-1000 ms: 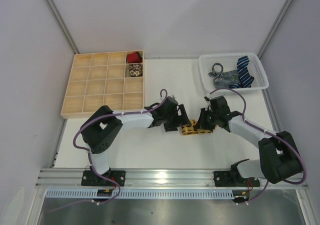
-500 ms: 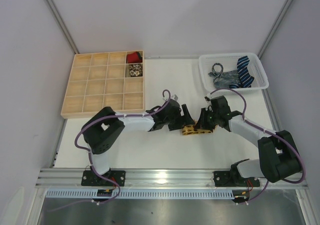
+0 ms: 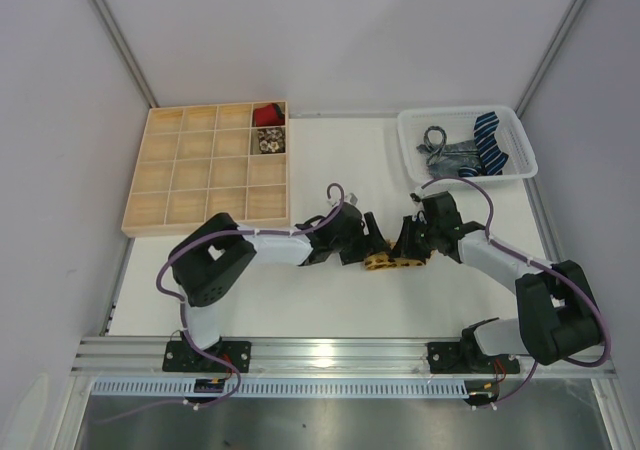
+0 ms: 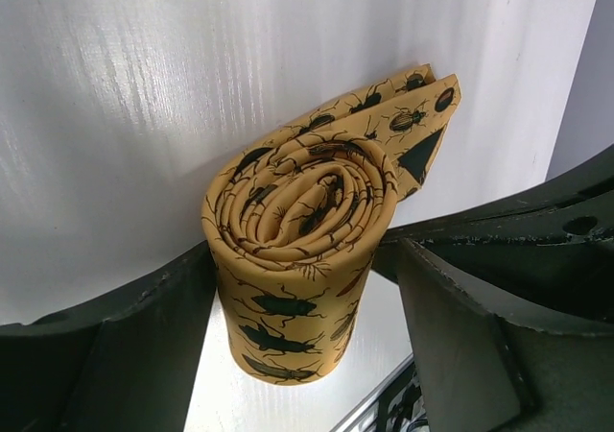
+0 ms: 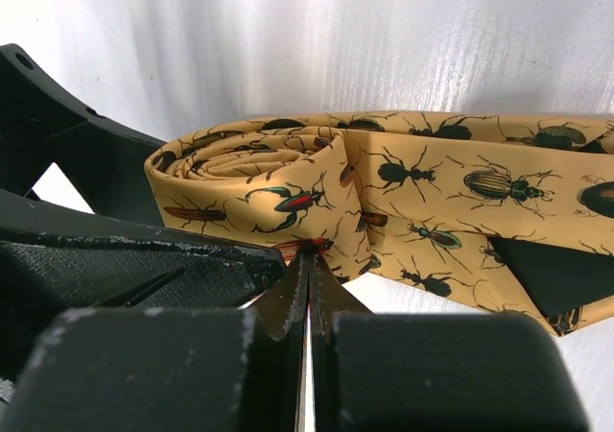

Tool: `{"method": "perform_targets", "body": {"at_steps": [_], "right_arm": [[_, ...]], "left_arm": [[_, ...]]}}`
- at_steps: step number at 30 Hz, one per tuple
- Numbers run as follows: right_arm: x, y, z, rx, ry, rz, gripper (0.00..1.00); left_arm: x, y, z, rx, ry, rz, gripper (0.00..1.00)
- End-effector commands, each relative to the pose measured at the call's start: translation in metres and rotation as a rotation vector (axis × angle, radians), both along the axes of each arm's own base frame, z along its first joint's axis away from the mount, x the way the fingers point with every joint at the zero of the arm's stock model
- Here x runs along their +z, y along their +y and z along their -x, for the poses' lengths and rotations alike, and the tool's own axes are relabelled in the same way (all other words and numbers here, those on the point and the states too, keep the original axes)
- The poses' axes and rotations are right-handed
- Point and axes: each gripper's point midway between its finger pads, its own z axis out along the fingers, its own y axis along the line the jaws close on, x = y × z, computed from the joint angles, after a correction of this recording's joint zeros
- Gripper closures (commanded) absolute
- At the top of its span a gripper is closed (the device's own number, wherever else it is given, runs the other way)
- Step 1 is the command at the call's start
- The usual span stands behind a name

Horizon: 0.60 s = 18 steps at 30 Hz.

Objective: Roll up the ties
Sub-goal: Roll the tie

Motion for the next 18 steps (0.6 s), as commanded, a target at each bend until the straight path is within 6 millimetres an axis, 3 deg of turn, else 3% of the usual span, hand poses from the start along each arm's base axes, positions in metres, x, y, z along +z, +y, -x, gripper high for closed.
{"method": "perform_targets", "body": {"at_steps": [1,7,13,18], "right_arm": [[0.002,0.001,-0.004,0.0,-0.016,-0.012,1.0],[0.0,0.0,-0.004,-0.01,-0.004,-0.008,1.0],[0.0,0.0,-0.003,-0.007,0.002,-0.009,1.0],[0.0,0.0,-0.002,-0.007,0.006,-0.01,1.0]], "left_arm": [[0.0,-0.006,-0.002,0.021,-0.022,0.027,0.21],[0.003,-0.006,-0.006,0.036,-0.053,0.041,0.3],[0.01,-0.01,-0.01,0.032,-0.087,0.064,0.32],[0.017,-0.014,-0.015,0.024,-0.128,0.078,0.39]]}}
